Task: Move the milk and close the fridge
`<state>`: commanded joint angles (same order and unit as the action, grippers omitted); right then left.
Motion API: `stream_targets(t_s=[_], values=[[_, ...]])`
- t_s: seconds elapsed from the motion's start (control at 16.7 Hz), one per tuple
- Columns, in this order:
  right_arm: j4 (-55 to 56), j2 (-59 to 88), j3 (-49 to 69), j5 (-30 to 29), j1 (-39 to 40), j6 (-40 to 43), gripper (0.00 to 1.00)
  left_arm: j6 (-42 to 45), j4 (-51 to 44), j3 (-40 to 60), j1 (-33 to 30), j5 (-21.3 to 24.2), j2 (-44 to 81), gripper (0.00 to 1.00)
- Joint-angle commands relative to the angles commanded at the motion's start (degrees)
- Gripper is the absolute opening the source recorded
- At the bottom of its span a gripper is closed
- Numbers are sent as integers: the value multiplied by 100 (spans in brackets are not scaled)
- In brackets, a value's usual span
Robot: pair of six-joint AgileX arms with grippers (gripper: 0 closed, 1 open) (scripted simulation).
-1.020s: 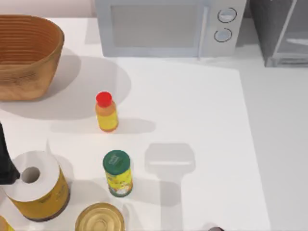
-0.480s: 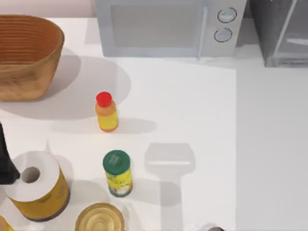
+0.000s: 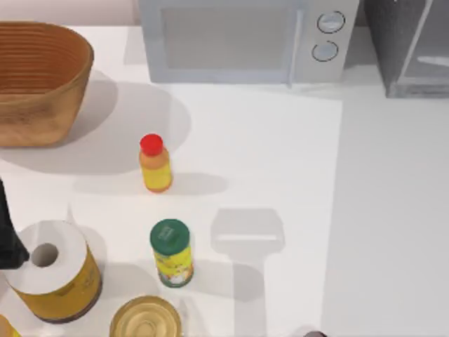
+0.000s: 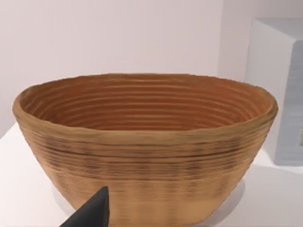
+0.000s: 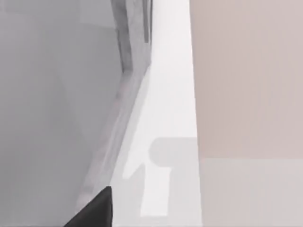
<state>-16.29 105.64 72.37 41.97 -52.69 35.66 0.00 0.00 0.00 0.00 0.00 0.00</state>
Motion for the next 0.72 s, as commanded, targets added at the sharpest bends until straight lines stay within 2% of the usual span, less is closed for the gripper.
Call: stream_targets(t_s=[0.72], values=[[1156, -670, -1004, -2225, 2888, -2055, 100, 0, 0, 0, 0, 0, 0, 100]])
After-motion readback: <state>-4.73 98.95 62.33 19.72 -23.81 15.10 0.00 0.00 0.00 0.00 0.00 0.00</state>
